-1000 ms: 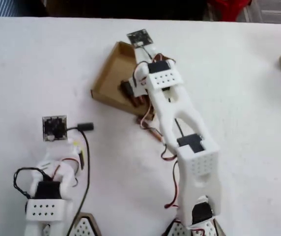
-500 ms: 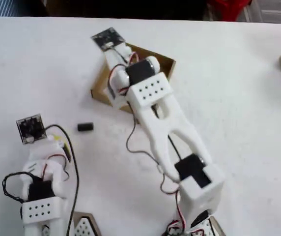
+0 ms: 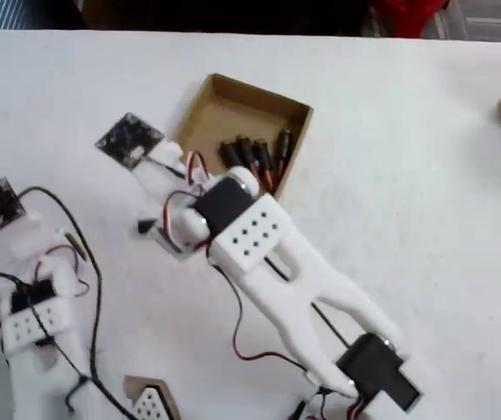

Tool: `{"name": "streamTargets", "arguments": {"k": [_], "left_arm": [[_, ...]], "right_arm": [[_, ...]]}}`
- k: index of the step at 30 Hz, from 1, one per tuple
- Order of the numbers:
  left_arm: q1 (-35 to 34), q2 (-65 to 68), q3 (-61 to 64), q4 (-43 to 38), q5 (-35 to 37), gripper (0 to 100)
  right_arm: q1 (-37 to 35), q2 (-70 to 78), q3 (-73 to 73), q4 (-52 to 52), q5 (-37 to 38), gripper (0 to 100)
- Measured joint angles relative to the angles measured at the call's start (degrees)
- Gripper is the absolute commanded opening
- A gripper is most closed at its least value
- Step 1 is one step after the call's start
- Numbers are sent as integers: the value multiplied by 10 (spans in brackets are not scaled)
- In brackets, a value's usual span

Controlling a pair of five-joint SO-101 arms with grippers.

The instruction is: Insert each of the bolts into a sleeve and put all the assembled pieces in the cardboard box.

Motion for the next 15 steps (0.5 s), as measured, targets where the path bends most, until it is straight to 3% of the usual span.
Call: {"name": "streamTargets", "arguments": {"k": [3,9,12,15], "left_arm": [[-29,102,-51,-18,3,33],[-109,242,-142,-23,3,31],[-135,286,-171,-23,25,31],[-150,305,-185,-23,54,32]], "right_arm": [[-6,-11,70,-61,48,74],[-4,25,91,-121,64,235],[-5,88,59,-124,76,241],[-8,166,8,-124,139,241]]}}
